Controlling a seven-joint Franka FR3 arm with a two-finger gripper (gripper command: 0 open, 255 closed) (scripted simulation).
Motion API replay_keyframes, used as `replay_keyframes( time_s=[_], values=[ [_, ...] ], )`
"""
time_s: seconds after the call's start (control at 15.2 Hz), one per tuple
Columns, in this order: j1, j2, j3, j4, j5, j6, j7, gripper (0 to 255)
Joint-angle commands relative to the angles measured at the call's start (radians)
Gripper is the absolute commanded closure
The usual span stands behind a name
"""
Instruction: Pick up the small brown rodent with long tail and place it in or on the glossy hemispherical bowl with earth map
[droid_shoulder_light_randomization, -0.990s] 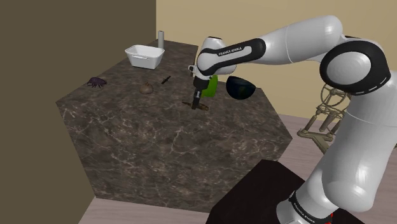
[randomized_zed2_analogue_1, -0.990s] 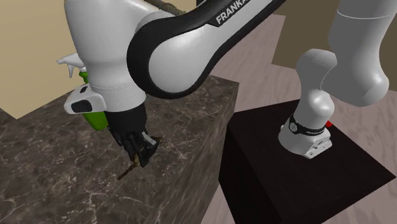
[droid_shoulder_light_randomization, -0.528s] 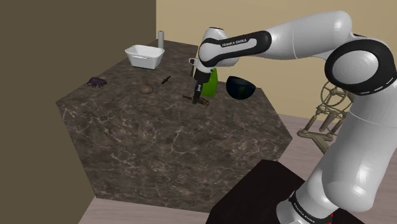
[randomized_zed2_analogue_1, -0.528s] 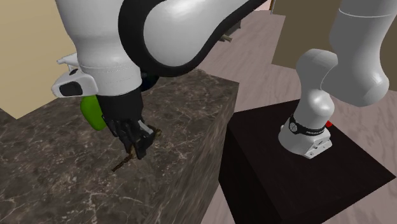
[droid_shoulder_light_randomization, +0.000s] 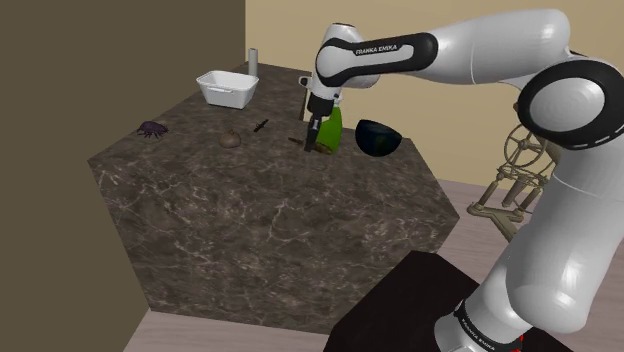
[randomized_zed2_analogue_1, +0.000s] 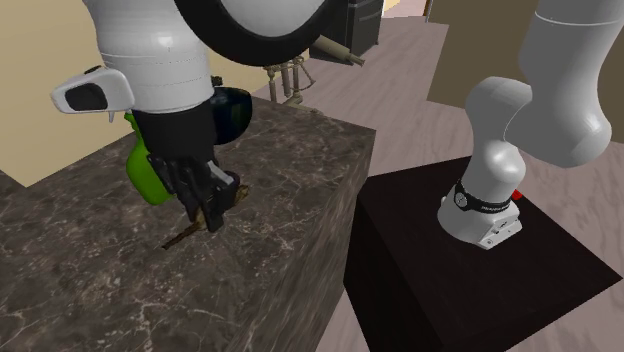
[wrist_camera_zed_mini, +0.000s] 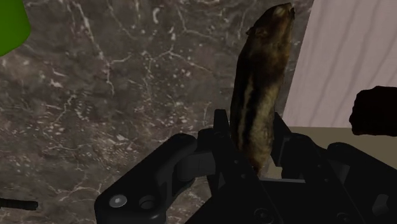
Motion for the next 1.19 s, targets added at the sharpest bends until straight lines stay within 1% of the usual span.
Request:
replay_keyframes(
  time_s=[0.0, 0.59, 1.12],
  values=[
    [0.0, -0.006, 0.0, 0.019, -0.002, -0.025, 0.004, 255],
    [-0.002, -0.013, -0.002, 0.13, -0.008, -0.142, 0.018, 255],
    [-0.004, -0.003, -0.003, 0.251, -0.009, -0.253, 0.029, 255]
  ],
)
